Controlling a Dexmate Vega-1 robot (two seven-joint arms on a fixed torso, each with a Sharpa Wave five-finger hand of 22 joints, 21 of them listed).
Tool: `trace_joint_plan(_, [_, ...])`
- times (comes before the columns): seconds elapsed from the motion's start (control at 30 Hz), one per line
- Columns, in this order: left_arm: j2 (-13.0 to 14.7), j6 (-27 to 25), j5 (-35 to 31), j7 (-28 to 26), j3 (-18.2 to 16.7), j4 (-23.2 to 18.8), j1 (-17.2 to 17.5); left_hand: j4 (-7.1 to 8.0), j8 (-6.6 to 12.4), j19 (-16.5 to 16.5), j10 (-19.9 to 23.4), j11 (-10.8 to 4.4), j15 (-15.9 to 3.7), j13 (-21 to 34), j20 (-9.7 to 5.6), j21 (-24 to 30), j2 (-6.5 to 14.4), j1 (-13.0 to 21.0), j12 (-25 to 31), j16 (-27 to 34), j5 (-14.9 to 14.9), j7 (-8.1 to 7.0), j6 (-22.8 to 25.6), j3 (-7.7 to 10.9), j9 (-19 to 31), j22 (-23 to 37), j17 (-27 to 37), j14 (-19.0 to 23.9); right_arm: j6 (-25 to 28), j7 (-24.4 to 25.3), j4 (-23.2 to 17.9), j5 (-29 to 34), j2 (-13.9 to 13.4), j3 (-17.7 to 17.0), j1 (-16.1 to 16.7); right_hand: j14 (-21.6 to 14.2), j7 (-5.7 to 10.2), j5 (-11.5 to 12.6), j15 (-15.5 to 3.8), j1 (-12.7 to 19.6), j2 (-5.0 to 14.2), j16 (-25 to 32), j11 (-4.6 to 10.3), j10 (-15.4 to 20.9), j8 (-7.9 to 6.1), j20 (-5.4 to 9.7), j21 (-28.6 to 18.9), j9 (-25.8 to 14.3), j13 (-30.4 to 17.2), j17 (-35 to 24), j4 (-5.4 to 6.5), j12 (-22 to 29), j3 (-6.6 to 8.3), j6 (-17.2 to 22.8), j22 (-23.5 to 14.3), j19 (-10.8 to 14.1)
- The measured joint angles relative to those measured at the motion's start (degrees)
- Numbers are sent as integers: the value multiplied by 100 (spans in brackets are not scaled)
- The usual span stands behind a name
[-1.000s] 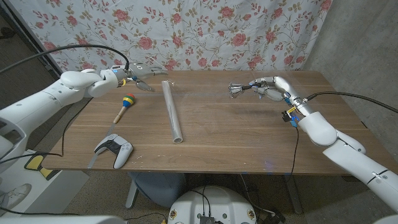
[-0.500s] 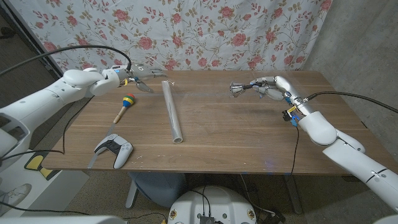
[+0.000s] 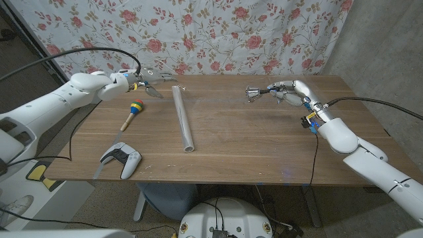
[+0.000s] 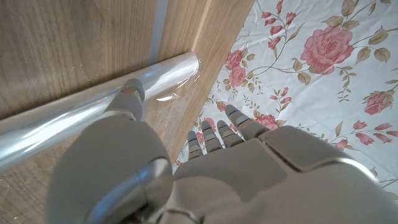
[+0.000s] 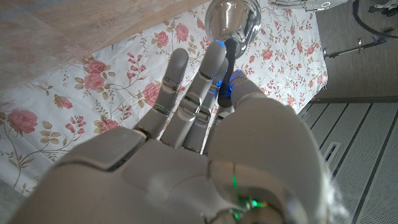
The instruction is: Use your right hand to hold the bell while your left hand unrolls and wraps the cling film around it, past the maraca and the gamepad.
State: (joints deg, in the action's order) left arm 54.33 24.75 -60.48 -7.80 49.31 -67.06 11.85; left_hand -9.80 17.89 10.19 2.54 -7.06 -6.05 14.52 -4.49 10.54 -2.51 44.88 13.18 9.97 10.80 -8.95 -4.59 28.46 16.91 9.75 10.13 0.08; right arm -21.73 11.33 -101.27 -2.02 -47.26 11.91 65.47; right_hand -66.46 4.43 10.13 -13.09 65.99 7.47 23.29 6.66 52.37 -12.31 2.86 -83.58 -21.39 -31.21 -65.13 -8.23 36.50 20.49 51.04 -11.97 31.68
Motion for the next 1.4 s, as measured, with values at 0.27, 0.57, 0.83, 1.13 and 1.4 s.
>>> trace_joint_plan(0.27, [-77,-47,42,-3,84,150,-85,6,34,-41,0,0,-30,0,-3,0,-21,20,0,0,-22,4,-3,-6,0,0,0,-30,-6,1,68,-26,8,24,-42,-25,0,0,-23,2,2,-1,3,-4,0,21,0,0,0,0,8,0,8,0,8,-21])
trace_joint_plan(0.57, [-157,-50,-14,-105,233,318,-219,64,34,-103,36,-35,-53,-1,-5,0,-100,-59,0,23,-22,-67,-75,-98,27,0,0,-7,-9,15,111,-33,13,42,-72,-24,0,-1,-23,10,10,-22,11,-14,0,21,-34,0,0,-14,26,1,25,0,27,-21])
trace_joint_plan(0.83, [-270,-33,-148,-269,422,551,-394,120,67,-373,166,-165,-154,53,4,-39,-165,-124,138,68,-22,-116,-210,-153,27,-1,42,95,11,37,123,-34,12,54,-90,-23,0,-1,-22,11,11,-22,10,-14,0,21,-58,0,-29,-27,26,1,24,0,35,-21])
trace_joint_plan(1.13, [-429,21,-287,-394,676,847,-636,143,155,-421,249,-205,-175,101,26,-38,-187,-146,201,68,2,-71,-152,-177,26,-1,68,158,51,84,138,-38,19,61,-92,-22,31,-2,-20,10,10,-22,1,-22,0,20,-66,0,-9,-27,26,1,23,31,53,-22])
trace_joint_plan(1.4, [-594,107,-375,-559,918,1150,-856,143,229,-438,474,-308,-264,186,8,-12,-149,-184,357,190,45,-67,-94,-177,80,-1,121,455,85,130,138,-39,25,61,-82,-53,31,-2,9,9,9,-22,0,-22,0,-10,-66,1,-28,-26,26,2,22,31,53,-53])
